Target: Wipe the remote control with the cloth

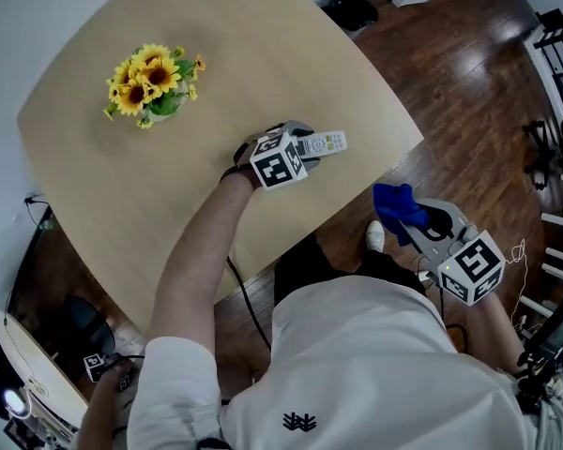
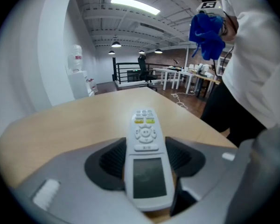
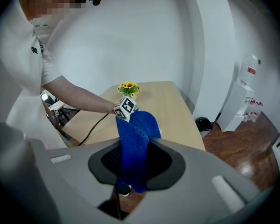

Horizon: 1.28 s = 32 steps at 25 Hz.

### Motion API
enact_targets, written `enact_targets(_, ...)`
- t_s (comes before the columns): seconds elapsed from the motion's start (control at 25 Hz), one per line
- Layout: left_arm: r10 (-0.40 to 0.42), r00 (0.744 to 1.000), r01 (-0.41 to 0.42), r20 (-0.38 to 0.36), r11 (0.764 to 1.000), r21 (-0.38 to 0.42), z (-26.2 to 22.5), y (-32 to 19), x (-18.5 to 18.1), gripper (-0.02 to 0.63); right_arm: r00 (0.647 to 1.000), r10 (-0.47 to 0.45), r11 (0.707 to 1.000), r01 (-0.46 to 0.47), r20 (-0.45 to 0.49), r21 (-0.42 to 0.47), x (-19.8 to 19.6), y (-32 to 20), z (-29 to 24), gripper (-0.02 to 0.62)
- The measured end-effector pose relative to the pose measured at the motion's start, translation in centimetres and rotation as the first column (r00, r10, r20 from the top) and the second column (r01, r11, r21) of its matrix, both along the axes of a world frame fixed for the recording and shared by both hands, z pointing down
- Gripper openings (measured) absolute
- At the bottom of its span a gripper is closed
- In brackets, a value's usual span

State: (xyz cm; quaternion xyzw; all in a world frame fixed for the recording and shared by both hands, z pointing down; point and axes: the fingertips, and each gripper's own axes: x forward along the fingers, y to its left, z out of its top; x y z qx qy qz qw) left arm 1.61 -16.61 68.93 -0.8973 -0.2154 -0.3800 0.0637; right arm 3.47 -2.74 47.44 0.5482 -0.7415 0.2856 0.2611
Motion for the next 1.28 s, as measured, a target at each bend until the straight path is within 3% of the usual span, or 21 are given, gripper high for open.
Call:
enact_targets(0.16, -0.176, 0.984, 0.176, -0.012, 0.983, -0.043, -0.7, -0.9, 0.1, 0.278, 1.0, -0.004, 1.0, 0.004, -0.006, 0.008, -0.1, -0.3, -0.4, 0.086)
enact_targets(0.36, -0.32, 0.945, 0.319, -0.071, 0.947, -0.026, -4.1, -1.1, -1.2, 0.278, 0.999, -0.032, 0.998, 0.033, -0.014, 0.045, 0.3, -1.7, -1.7, 0.086)
enact_targets(0.52, -0.412, 0.904, 0.413, -0.112, 0.911, -0.024, -8.3, -0.9, -2.9, 0.278, 0.995, -0.102, 0.988, 0.103, -0.019, 0.115, 0.3, -4.7, -4.0, 0.086)
enact_targets(0.68, -0.505, 0.849, 0.511, -0.154, 0.86, -0.005, -13.1, 0.3, -4.5, 0.278, 0.98, -0.199, 0.957, 0.199, -0.02, 0.209, -0.9, -7.2, -6.9, 0.086)
enact_targets(0.84, -0.594, 0.781, 0.609, -0.192, 0.793, 0.027, -17.7, 0.9, -5.6, 0.278, 0.936, -0.352, 0.89, 0.336, -0.005, 0.307, -3.8, -10.0, -9.3, 0.086)
enact_targets(1.04, -0.678, 0.694, 0.708, -0.242, 0.704, 0.057, -22.1, 1.3, -6.2, 0.278, 0.806, -0.591, 0.738, 0.542, -0.002, 0.403, -10.1, -11.7, -11.1, 0.086)
enact_targets(1.28, -0.738, 0.621, 0.776, -0.264, 0.627, 0.072, -24.1, 2.0, -5.9, 0.278, 0.701, -0.713, 0.647, 0.648, 0.016, 0.401, -13.0, -10.6, -10.1, 0.084)
